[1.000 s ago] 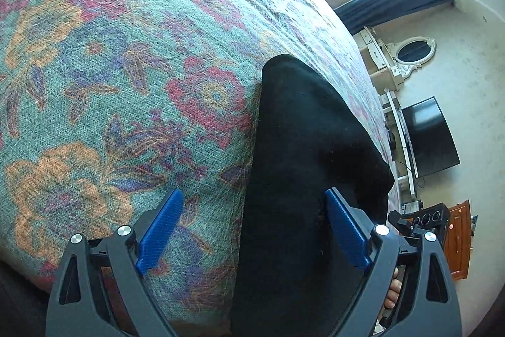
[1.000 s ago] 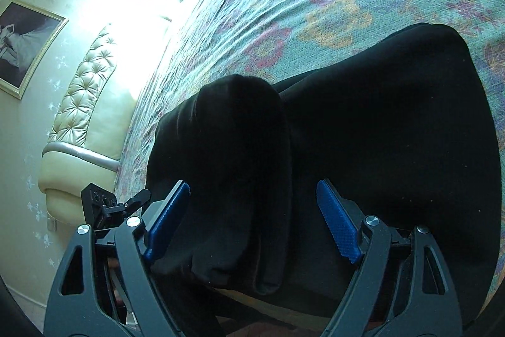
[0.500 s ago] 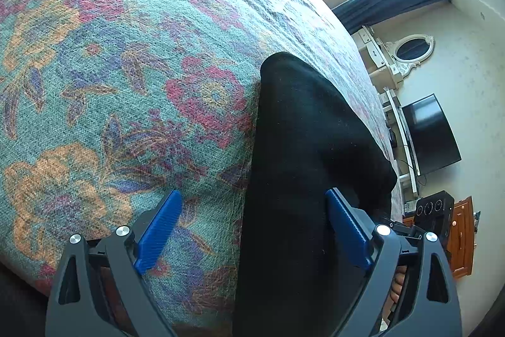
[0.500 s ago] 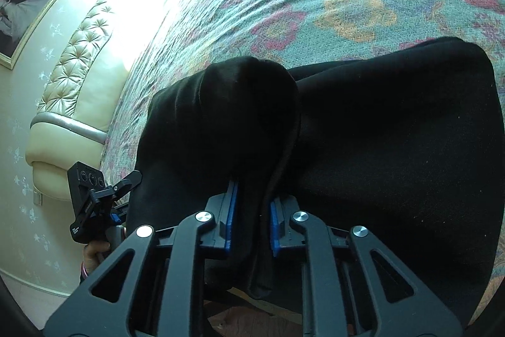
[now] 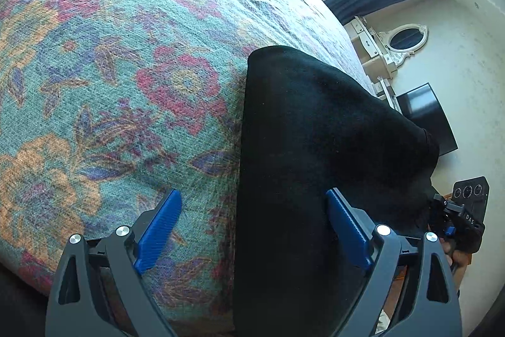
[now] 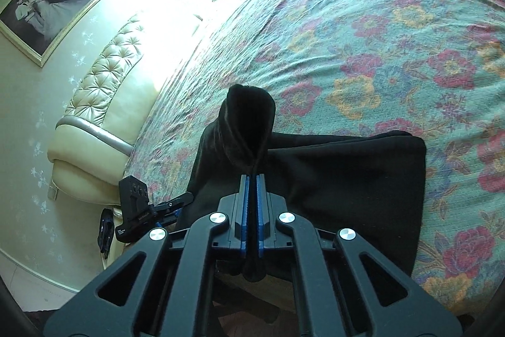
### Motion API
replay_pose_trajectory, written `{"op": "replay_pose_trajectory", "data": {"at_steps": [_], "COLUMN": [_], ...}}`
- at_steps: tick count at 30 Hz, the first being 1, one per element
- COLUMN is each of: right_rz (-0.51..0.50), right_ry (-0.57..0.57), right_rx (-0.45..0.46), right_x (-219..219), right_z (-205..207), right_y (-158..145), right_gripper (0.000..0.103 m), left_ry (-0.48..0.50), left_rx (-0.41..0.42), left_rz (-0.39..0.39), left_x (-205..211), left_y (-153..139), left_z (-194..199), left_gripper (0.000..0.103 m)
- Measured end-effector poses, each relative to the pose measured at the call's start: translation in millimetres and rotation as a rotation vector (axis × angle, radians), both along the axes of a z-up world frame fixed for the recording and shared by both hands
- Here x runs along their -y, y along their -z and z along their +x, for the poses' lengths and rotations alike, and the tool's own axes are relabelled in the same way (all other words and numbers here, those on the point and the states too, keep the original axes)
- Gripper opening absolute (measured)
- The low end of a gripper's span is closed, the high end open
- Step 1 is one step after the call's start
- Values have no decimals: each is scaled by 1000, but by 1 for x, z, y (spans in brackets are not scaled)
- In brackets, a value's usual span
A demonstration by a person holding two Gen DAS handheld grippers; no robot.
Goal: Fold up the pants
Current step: 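Grasp the pants edge with the right tool and lift it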
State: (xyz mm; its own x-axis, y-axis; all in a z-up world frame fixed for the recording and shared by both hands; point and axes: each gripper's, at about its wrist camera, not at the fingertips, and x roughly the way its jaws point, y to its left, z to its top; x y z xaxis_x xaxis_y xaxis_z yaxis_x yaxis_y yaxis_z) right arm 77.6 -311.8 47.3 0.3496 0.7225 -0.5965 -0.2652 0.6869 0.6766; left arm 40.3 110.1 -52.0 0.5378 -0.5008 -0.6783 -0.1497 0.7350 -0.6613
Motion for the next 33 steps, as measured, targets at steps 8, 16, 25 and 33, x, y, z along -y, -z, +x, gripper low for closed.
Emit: {"op": "replay_pose_trajectory", "data": {"at_steps": [8, 16, 25, 33], "right_rz": [69, 106, 175, 142], "right_ry": [60, 9, -67, -71], "right_rx": [-97, -242, -269, -319], "right_x": [62, 31, -3, -21], "right_z": [1, 8, 12, 16], "right_y": [27, 90, 100, 112], "right_gripper": [7, 38, 49, 13], "left_ry": [67, -52, -109, -98], "left_rx": [5, 143, 17, 12], "left_rz": [-9, 17, -41, -50], "left_x": [30, -1, -26, -26], "left_y": [-8, -37, 0, 5], "left_z": [5, -3, -6, -12], "left_gripper": [90, 90, 90, 90]}}
